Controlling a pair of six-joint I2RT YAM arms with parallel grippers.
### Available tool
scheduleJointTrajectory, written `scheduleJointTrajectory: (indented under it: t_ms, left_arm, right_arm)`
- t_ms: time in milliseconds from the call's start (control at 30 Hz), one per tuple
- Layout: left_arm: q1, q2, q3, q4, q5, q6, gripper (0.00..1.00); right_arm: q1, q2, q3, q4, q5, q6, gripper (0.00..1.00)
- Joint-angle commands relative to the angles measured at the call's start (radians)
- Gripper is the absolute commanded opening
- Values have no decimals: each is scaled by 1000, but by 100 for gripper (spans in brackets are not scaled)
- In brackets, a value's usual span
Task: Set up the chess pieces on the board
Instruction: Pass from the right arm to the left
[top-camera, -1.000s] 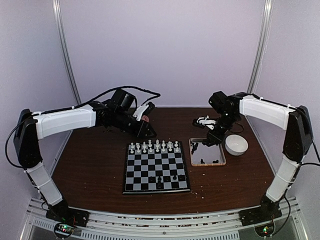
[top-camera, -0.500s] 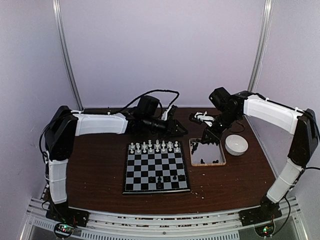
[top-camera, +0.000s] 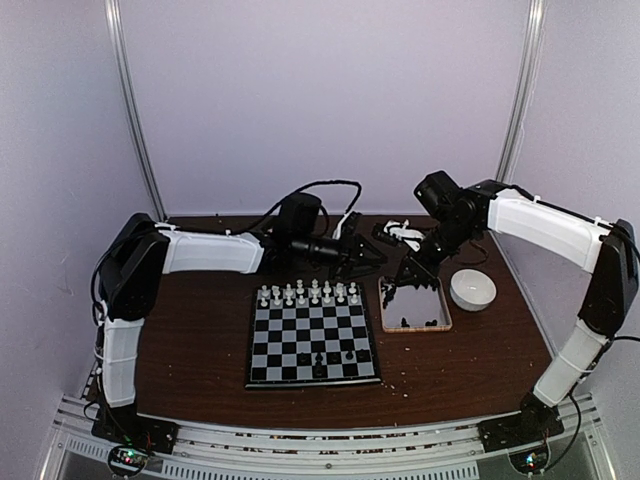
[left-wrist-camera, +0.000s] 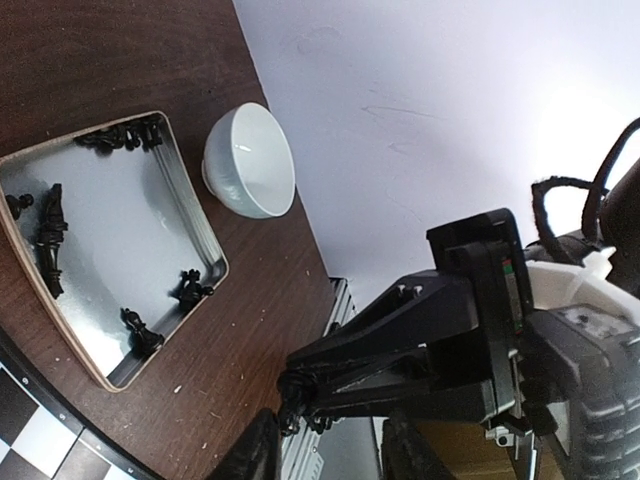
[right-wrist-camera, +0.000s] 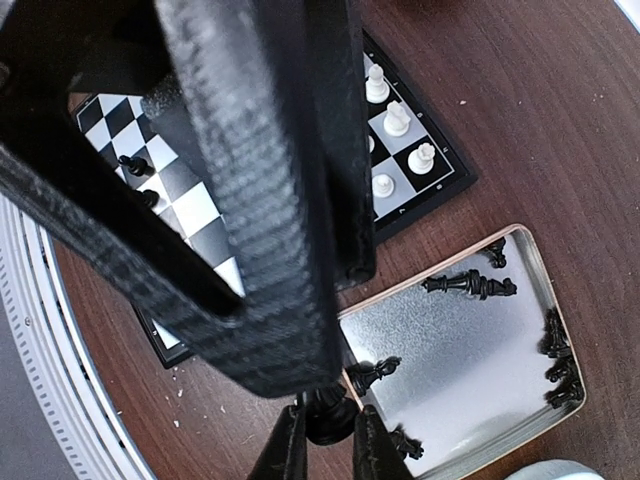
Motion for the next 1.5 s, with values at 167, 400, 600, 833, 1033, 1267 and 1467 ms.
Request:
scheduleJointTrajectory:
  t_ms: [167,400,600,833,1033,1267,1467]
  left_arm:
    - [2,53,7,104,54,-106,37]
    - [-3,72,23,132,81,-122,34]
    - [-8,89,31,181,110,-157,28]
    - [-11,99,42,191,127,-163,24]
    - [-12,105,44,211,130,-173,15]
    - [-10,103,29,260,137,-195,0]
    - [5,75,-3,268,127,-180,0]
  right_arm:
    - [6,-48,28,25,-20,24,6]
    - [8,-37,30,27,-19,27,7]
    - [9,-21,36,30,-12,29,7]
    - [15,-9,44,29,-10,33,7]
    - [30,4,48,21,8,26,7]
    - [34,9,48,14,24,27,8]
    - [28,-45,25,-8,34,12,21]
